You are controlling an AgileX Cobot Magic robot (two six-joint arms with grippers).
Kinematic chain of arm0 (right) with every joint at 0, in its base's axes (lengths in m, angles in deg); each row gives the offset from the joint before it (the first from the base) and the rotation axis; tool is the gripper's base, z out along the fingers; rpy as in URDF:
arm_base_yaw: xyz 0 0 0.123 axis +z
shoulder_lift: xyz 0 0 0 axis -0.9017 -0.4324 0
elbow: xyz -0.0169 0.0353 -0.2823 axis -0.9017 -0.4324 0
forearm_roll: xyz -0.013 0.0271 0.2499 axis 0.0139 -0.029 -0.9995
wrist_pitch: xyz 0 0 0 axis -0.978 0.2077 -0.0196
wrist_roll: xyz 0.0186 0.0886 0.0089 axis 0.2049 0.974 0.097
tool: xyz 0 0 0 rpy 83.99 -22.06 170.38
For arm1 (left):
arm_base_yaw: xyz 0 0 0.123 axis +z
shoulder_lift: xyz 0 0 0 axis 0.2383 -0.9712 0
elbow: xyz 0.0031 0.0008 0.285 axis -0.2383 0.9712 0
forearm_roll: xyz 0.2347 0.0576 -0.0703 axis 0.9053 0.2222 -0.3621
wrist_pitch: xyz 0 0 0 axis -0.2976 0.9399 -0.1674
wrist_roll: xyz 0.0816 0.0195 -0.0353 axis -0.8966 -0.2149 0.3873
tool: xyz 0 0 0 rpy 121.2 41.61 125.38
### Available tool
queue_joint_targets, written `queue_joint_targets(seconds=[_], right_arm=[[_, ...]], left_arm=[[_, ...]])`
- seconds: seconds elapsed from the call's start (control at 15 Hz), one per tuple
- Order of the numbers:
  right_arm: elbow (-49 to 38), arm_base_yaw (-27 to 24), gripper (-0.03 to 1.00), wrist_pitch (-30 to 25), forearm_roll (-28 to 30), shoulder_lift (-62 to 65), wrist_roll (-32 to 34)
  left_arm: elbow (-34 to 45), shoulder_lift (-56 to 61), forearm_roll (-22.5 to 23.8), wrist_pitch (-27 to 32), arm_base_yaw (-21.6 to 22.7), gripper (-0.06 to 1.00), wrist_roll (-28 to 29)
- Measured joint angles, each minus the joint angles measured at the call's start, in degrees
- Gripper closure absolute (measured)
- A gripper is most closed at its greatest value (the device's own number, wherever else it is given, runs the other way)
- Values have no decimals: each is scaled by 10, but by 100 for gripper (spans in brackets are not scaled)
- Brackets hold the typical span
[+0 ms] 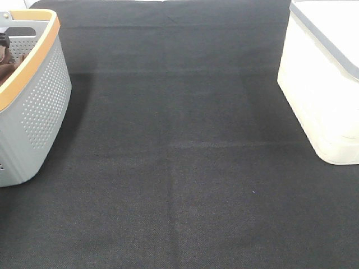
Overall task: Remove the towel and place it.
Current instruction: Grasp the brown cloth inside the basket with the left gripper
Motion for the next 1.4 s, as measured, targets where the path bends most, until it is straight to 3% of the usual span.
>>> queue_joint_targets(seconds=[0.47,0.67,1.07,1.4], right_arm=[[0,0,30,0,0,0,0],[0,0,30,0,0,0,0],[0,0,30,0,0,0,0],[0,0,30,0,0,0,0]], left_arm=[[-1,-24,0,-19,2,34,0],[-1,-24,-2,-30,2,49,0],[-1,-24,-2,-32,2,93,-47],[-32,-24,-2,-22,2,94,-66]])
